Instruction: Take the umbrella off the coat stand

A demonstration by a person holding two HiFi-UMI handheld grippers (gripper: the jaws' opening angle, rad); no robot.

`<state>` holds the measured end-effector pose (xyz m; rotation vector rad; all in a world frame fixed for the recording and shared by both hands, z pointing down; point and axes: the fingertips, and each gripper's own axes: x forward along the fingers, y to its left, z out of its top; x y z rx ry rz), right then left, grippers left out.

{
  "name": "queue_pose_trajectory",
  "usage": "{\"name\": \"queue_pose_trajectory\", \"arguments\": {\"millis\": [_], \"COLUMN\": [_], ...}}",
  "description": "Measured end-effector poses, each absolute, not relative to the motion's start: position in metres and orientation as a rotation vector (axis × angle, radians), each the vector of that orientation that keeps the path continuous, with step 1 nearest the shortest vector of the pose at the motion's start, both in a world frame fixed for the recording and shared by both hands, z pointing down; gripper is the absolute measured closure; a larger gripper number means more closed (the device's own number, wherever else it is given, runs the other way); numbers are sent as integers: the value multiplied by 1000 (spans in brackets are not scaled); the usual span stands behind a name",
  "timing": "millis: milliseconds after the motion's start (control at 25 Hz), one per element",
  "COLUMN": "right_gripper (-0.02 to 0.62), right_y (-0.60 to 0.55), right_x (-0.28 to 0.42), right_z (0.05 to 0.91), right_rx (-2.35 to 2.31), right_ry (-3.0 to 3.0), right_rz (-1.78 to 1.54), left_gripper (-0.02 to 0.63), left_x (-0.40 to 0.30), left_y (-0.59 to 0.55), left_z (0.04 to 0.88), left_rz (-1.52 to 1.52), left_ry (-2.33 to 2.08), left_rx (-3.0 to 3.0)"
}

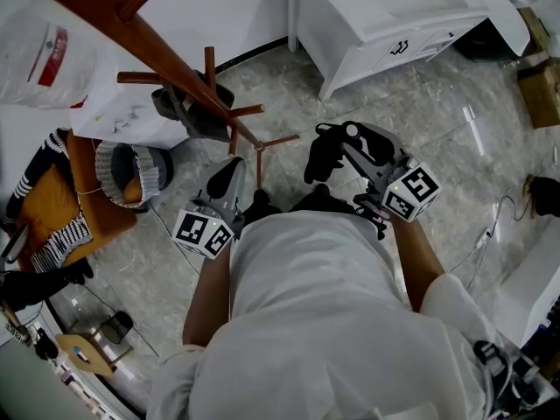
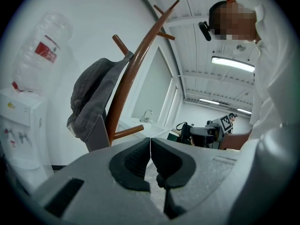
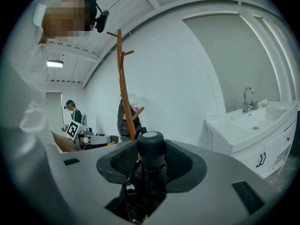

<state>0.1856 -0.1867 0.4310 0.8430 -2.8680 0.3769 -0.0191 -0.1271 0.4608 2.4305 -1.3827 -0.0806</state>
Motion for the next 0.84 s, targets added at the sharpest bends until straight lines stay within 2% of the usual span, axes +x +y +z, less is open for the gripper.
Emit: {"name": "queue_pose_trajectory", "arguments": {"millis": [840], "right_gripper": [413], "right_y": [-193], "right_x": [178], "right_z": [427], "right_rx": [790], "right_ry": [-2888], "right_rz": [380], "left_gripper": [589], "left_x": [-20], "left_y": [-130], "left_z": [459], "left_rz": [-82], "left_ry": [-1394], "left_rx": [2411]}}
